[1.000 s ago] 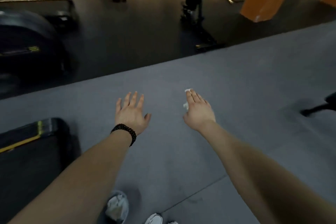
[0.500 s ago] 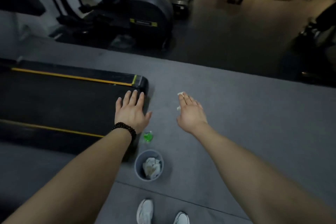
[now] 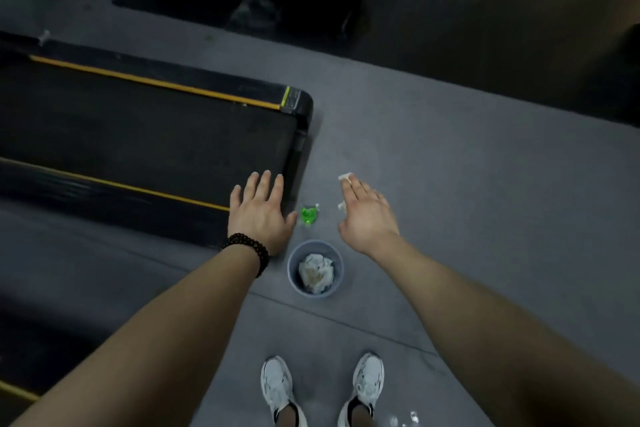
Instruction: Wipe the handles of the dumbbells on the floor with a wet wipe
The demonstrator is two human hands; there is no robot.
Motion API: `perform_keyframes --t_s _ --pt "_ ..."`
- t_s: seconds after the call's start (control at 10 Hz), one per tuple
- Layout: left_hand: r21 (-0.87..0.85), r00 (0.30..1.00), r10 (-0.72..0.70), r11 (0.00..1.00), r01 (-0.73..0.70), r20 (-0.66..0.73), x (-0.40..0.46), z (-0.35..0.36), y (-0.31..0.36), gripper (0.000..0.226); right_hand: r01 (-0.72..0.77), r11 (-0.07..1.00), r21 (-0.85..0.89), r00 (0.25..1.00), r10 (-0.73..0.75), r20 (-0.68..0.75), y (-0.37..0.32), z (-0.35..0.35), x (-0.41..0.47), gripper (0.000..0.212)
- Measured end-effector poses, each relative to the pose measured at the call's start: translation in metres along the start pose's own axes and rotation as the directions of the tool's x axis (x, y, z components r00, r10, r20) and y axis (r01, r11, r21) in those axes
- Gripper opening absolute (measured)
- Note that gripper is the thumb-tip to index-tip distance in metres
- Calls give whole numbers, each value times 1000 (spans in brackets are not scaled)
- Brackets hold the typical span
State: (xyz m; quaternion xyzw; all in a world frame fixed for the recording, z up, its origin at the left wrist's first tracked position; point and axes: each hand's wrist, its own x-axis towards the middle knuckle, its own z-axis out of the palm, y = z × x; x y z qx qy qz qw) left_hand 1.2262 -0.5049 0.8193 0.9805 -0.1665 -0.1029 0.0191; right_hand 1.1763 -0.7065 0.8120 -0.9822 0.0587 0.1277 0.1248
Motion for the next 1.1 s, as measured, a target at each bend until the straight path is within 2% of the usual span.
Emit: perform_keyframes --t_s 0.2,0.4,0.6,0.8,1.0,1.1 --pt "-27 998 24 999 -22 60 17 129 -17 78 13 1000 12 993 -14 120 21 120 26 86" --pt "-17 982 24 1000 -21 188 34 277 -35 78 63 998 16 975 -65 214 52 271 61 86" --pt "0 962 10 1000 -11 273 28 386 -51 80 116 990 85 952 -135 275 69 385 89 84" --pt "-58 950 -6 998 25 311 21 433 -55 82 90 990 108 932 -122 340 68 433 98 81" --pt "-56 957 67 997 -53 282 20 429 -56 81 19 993 118 907 -67 415 62 434 99 84" --pt "-52 956 56 998 -43 289 27 428 -56 81 -1 993 117 903 -50 426 59 426 101 81"
